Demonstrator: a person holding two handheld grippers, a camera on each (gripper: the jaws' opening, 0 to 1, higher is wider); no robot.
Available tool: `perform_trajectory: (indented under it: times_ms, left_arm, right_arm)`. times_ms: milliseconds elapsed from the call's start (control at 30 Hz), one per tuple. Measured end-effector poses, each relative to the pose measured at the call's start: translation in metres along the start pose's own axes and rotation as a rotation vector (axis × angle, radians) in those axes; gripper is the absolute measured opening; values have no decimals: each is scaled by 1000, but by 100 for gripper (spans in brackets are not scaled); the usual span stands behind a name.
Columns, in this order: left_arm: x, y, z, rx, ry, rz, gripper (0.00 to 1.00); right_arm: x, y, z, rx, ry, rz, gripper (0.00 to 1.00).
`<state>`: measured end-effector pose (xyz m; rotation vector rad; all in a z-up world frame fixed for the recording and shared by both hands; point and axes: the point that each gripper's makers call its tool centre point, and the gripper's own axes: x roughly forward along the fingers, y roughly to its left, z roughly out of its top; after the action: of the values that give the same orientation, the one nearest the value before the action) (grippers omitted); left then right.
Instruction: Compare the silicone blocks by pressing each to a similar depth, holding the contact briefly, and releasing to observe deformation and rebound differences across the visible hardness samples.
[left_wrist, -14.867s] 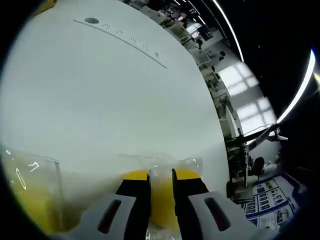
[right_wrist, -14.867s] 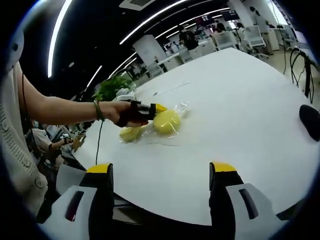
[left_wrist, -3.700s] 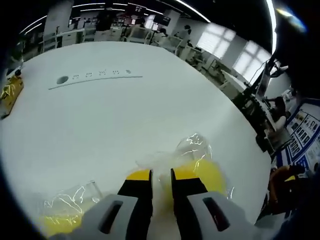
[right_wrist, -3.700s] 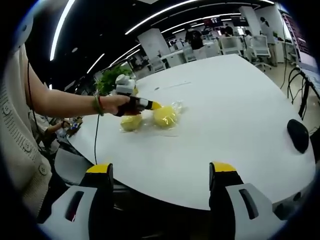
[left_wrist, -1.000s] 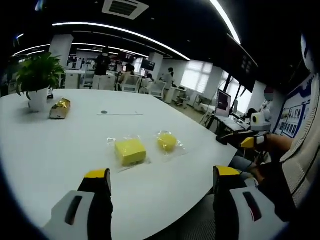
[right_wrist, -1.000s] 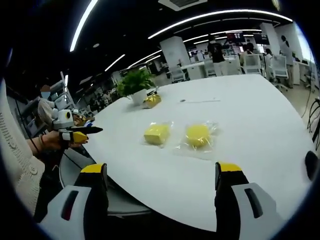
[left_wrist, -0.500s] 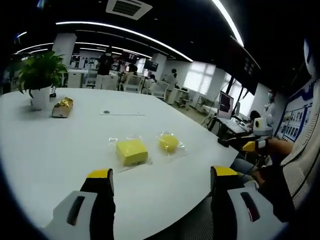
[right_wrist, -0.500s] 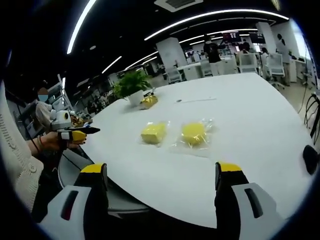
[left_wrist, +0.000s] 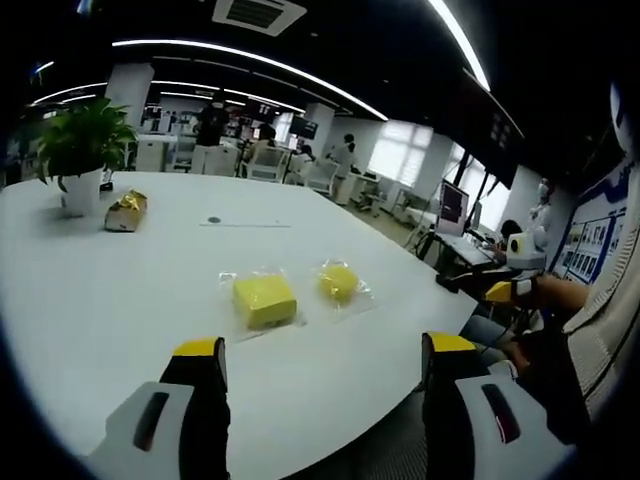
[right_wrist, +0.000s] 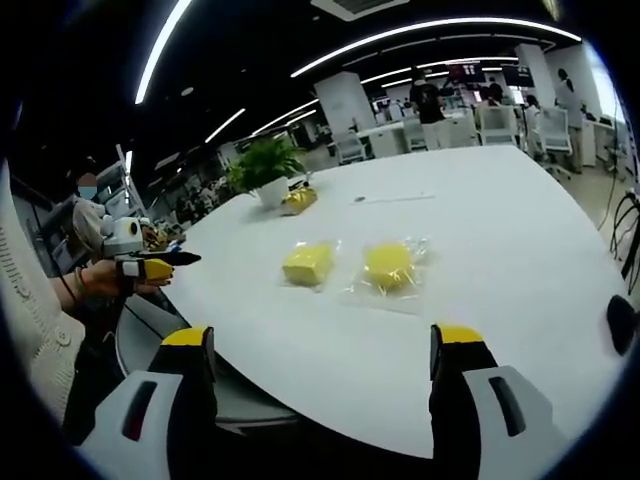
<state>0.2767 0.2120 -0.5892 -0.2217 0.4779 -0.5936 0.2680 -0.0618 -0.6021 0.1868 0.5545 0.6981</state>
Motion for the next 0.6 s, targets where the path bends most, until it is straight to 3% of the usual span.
perform_trajectory:
  times_ms: [600]
  left_arm:
    - [-3,0,-1,-4,3,8,79]
  right_arm:
    - [-1,0,-5,2,19,-1,81]
